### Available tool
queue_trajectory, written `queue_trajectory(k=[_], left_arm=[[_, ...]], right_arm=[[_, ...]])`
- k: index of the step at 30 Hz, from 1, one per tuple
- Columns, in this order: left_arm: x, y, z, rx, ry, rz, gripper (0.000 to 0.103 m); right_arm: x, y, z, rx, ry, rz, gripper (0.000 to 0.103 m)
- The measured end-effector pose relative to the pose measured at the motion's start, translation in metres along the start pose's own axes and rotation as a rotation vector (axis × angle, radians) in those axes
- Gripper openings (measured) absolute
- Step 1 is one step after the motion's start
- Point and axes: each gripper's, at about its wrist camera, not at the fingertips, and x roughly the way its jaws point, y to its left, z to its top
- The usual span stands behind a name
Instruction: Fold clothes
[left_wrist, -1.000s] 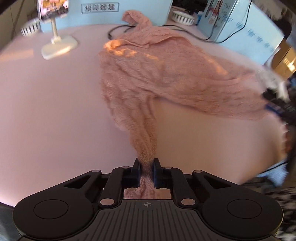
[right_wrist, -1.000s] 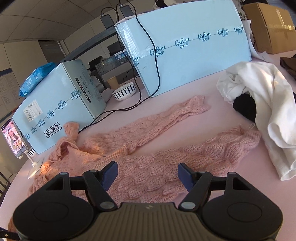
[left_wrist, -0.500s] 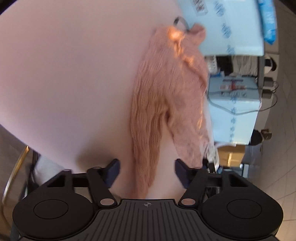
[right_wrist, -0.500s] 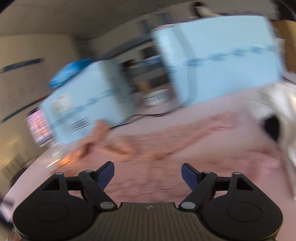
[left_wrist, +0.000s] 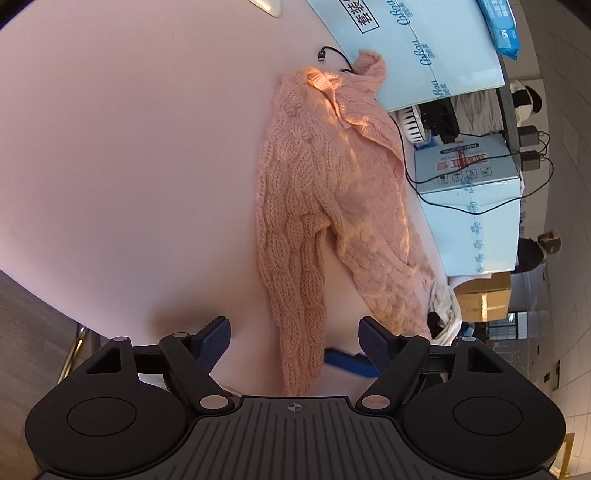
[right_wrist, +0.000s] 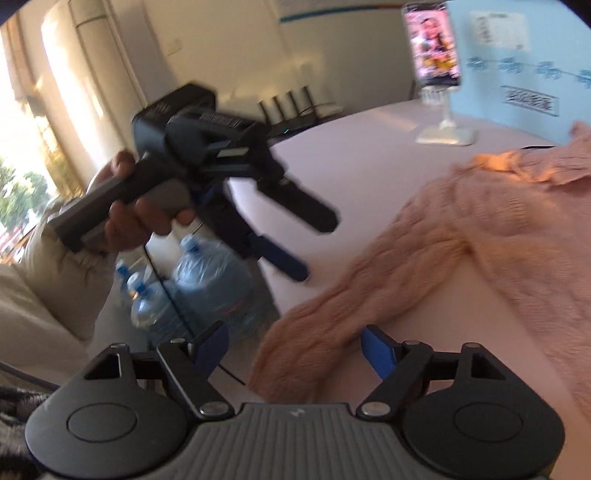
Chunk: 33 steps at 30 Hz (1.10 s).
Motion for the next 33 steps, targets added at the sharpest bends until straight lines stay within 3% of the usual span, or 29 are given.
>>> queue_trajectory(k=[1,2,5,7,9,11,12,14,16,20,25,29,33], left_arm=[[-0.001,0.001,0.002,-0.007,-0.006,0.003,0.078],[-0.002,0.003,0.004,-0.016,-0.011,0.001,0.078],[-0.003,0.004,0.010,-0.023,-0.019,0.000,0.078],[-0.002,0.003,0.013,-0.015,-0.017,-0.003,0.078],[0.001,0.001,0.017,-0.010,-0.012,-0.010,0.078],[0.005,-0.002,0.021,-0.006,-0.007,-0.021,0.078],[0.007,-0.003,0.023,-0.003,-0.005,-0.025,0.078],[0.014,-0.009,0.028,0.006,0.009,-0.035,0.078],[0.022,-0.014,0.031,0.013,0.029,-0.043,0.078],[0.040,-0.023,0.040,0.020,0.068,-0.045,0.083],[0.058,-0.026,0.060,-0.017,0.055,-0.057,0.083],[0.071,-0.030,0.073,-0.036,0.028,-0.077,0.083],[0.084,-0.043,0.080,0.013,0.006,-0.067,0.082]], right_arm=[[0.000,0.000,-0.001,0.009,-0.017,-0.031,0.016],[-0.005,-0.008,0.000,0.053,-0.042,-0.010,0.010],[-0.027,-0.031,0.001,0.183,-0.133,0.085,0.010],[-0.056,-0.055,0.004,0.279,-0.243,0.173,0.010],[-0.080,-0.080,0.009,0.379,-0.355,0.180,0.011],[-0.099,-0.114,0.011,0.505,-0.478,0.149,0.021],[-0.106,-0.139,0.010,0.615,-0.544,0.090,0.030],[-0.115,-0.183,0.000,0.856,-0.600,-0.134,0.093],[-0.124,-0.206,-0.014,1.009,-0.614,-0.263,0.093],[-0.161,-0.214,-0.048,1.060,-0.690,-0.213,0.093],[-0.232,-0.173,-0.115,1.097,-0.789,-0.301,0.093],[-0.274,-0.149,-0.175,1.224,-0.793,-0.377,0.093],[-0.281,-0.141,-0.223,1.379,-0.754,-0.547,0.094]])
